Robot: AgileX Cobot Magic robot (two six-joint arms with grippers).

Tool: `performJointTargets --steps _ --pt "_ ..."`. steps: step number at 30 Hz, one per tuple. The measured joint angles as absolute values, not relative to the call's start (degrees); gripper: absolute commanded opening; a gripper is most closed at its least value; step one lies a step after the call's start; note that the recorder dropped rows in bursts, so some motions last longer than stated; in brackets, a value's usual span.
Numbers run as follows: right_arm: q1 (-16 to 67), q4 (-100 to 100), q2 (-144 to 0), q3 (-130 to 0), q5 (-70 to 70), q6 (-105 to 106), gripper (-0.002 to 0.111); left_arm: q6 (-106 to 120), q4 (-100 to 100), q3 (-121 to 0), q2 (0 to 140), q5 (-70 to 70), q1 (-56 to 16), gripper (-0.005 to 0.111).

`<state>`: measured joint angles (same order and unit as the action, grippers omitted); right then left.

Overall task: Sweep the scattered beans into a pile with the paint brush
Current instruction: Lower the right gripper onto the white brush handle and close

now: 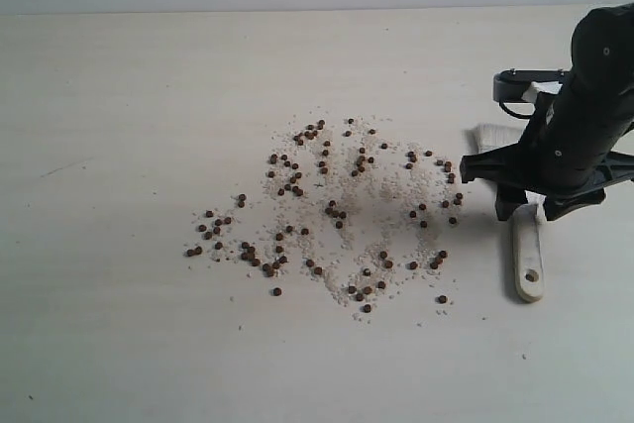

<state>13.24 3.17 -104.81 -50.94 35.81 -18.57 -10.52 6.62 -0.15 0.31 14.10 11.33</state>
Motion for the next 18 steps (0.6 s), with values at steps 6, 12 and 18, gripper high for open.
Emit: performJointTargets --steps 6,12,18 --pt "13.2 4.4 -104.9 -50.9 34.8 -18.6 0.052 -10.5 6.6 -0.2 0.3 14.1 11.3 0.000" --pt "13.2 9.3 -104.9 -50.9 34.9 -18.6 0.051 -10.5 6.6 -0.2 0.3 14.1 11.3 0.000" --pt "13.2 10.8 -104.9 -50.9 35.0 -18.8 0.051 -10.5 6.6 -0.2 0.3 14.1 11.3 0.000"
